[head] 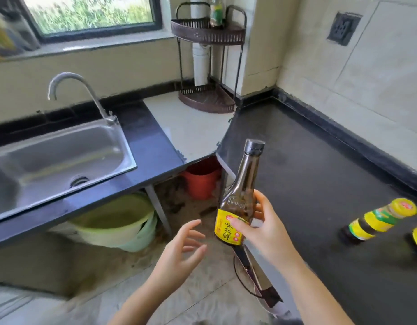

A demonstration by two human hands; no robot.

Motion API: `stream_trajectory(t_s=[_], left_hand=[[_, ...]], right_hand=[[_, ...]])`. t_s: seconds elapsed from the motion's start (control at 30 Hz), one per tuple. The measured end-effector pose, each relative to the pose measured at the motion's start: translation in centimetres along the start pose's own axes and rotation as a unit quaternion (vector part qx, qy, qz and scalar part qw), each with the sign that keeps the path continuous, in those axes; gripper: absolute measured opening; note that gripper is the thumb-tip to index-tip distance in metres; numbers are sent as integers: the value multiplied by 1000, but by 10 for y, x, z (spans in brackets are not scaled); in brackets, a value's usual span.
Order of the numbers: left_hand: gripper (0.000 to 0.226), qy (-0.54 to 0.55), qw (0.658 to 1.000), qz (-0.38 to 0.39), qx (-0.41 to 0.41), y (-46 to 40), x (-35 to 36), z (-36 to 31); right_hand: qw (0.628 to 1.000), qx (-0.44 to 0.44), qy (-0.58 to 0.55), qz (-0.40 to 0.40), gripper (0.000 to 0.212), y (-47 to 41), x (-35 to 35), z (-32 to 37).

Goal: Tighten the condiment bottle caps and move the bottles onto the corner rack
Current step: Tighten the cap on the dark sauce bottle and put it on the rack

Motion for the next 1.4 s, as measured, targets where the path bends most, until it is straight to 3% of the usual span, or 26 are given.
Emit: stream_trajectory(t_s=[0.43, 0.63, 0.77, 0.9, 1.07, 1.23, 1.4], left_hand=[[39, 29, 998, -35, -42, -115, -90, 34], [36, 23, 999, -27, -38, -200, -117, 24], [34, 50, 993, -91, -52, -251, -158, 28], [33, 53, 996, -63, -45, -298, -168, 29], [34, 41, 999, 13, -1, -366, -181, 19], [32, -5, 996, 20, 83, -458, -231, -29], [33, -17, 982, 7, 190, -537, -253, -109]], right_hand=[[998, -17, -8, 64, 49, -160, 57, 24], [995, -38, 22, 87, 72, -262, 56, 42], [996, -40, 30, 74, 73, -314, 47, 45], [998, -20, 23, 50, 79, -355, 44, 47], [1000, -6, 11, 9, 75, -400, 44, 54], [998, -28, 8, -58, 80, -447, 15, 101], [990, -87, -5, -113, 63, -504, -33, 164]])
Point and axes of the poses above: each hand's wrist, its own y-axis away from the middle knuckle, its own x-axis out of the palm, z = x × y, the point moved 5 cm from there along -y, towards the middle knuckle, and after that the axes turned 4 degrees about z, right-handed, at the moved point
